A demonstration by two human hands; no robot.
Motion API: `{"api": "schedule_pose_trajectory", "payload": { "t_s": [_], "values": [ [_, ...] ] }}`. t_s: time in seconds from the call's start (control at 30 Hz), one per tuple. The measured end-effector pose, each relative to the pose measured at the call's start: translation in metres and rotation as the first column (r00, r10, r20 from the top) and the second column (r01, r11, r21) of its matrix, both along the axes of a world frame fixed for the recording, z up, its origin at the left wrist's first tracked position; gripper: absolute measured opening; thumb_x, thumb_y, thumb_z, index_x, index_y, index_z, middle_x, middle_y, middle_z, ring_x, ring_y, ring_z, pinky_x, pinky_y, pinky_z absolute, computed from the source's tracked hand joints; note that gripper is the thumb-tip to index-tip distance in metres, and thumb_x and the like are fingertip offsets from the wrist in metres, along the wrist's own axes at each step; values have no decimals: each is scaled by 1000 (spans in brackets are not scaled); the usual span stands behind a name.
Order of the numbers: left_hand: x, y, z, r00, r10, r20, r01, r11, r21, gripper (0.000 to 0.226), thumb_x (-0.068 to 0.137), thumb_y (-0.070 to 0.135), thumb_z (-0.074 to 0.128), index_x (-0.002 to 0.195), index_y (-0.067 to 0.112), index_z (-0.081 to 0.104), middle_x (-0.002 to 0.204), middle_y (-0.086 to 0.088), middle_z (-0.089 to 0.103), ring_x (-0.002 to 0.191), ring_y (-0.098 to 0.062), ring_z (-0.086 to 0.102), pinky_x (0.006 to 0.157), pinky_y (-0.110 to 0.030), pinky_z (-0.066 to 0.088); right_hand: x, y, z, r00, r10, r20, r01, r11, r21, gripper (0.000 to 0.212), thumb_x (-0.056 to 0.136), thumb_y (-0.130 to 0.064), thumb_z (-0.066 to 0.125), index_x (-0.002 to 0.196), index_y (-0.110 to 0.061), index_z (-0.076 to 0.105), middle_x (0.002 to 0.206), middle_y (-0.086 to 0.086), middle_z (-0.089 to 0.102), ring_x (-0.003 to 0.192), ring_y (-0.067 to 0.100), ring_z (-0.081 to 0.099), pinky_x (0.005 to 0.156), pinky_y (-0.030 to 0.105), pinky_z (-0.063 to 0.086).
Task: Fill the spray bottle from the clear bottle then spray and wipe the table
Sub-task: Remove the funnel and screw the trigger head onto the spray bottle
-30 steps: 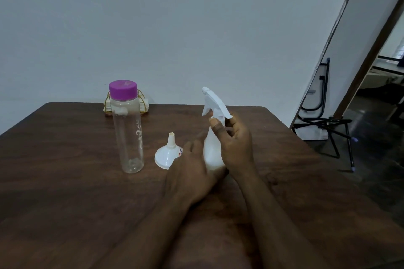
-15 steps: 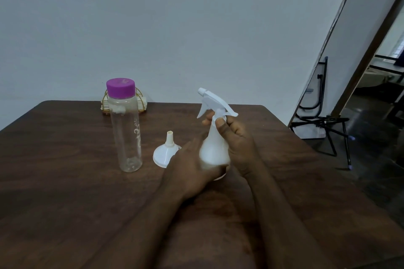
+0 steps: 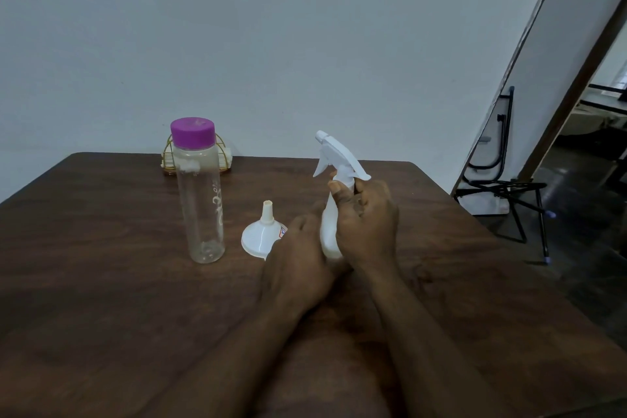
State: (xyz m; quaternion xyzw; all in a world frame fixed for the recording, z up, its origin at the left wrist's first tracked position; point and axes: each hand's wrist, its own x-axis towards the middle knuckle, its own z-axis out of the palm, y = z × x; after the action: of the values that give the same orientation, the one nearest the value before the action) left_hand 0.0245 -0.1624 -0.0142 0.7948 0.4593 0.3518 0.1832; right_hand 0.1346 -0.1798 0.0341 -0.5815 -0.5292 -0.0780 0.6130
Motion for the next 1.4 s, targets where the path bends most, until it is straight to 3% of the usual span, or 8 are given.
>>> {"api": "schedule_pose_trajectory", "payload": {
  "t_s": [0.23, 0.43, 0.57, 0.7, 0.83, 1.07, 1.23, 1.4],
  "values": [
    [-1, -3, -2, 997, -3, 72, 1, 1000, 25, 56, 85, 48, 65, 135, 26, 52, 127, 5, 61, 108, -15, 63, 85, -26, 45, -11, 1, -2, 986, -162, 47, 158, 984, 76, 33, 92, -33, 70, 79, -2, 67, 75, -2, 59, 81, 19, 50, 69, 24, 29],
    [2, -5, -3, 992, 5, 130, -8, 1000, 22, 92, 66, 74, 40, 146, 29, 46, 129, 5, 62, 109, -16, 64, 88, -30, 49, -1, 3, -8, 995, 64, -76, -67, 997, -32, 30, 97, -46, 63, 80, -23, 54, 67, -14, 51, 63, 6, 51, 58, 19, 35],
    [1, -4, -2, 995, 31, 94, -33, 999, 17, 98, 65, 75, 41, 153, 32, 33, 131, 9, 57, 109, -14, 62, 84, -37, 56, 2, 6, -16, 985, 128, -112, -143, 980, -137, 33, 92, -51, 69, 98, -18, 65, 85, -7, 71, 78, 11, 67, 69, 31, 53],
    [0, -5, 1, 998, 28, 63, -29, 1000, 1, 101, 65, 78, 47, 154, 31, 31, 135, 7, 56, 112, -15, 62, 87, -36, 56, 8, 7, -19, 976, 160, -147, -184, 967, -173, 47, 83, -63, 66, 101, -20, 68, 89, -7, 74, 81, 9, 70, 70, 32, 56],
    [0, -2, -2, 999, 47, 25, -48, 999, 9, 96, 75, 60, 77, 153, 26, 33, 138, 6, 56, 114, -16, 62, 85, -34, 54, 14, 8, -24, 968, 183, -173, -225, 936, -270, 40, 82, -59, 78, 105, -27, 71, 99, -13, 76, 90, 4, 71, 77, 26, 56],
    [-5, -3, -2, 998, 34, 54, -36, 999, 39, 87, 79, 56, 72, 151, 26, 34, 134, 9, 58, 113, -14, 61, 76, -29, 48, 12, 7, -26, 963, 175, -203, -229, 930, -287, 52, 74, -75, 69, 103, -32, 71, 100, -13, 76, 93, 4, 71, 80, 29, 57],
    [-17, -6, 2, 996, 68, 61, -69, 998, 10, 83, 77, 53, 75, 150, 34, 40, 125, 14, 65, 109, -12, 63, 82, -35, 55, 13, 10, -27, 975, 135, -174, -182, 939, -293, 53, 75, -80, 65, 95, -31, 69, 92, -12, 75, 86, 5, 69, 74, 28, 55],
    [-35, -9, 5, 980, 177, 94, -176, 984, -19, 35, 84, 30, 76, 119, 29, 70, 89, 21, 64, 91, -4, 64, 80, -29, 54, 15, 8, -30, 999, 5, -51, -18, 964, -266, 71, 78, -83, 58, 104, -18, 67, 99, -2, 69, 95, 19, 63, 78, 37, 52]
  ]
}}
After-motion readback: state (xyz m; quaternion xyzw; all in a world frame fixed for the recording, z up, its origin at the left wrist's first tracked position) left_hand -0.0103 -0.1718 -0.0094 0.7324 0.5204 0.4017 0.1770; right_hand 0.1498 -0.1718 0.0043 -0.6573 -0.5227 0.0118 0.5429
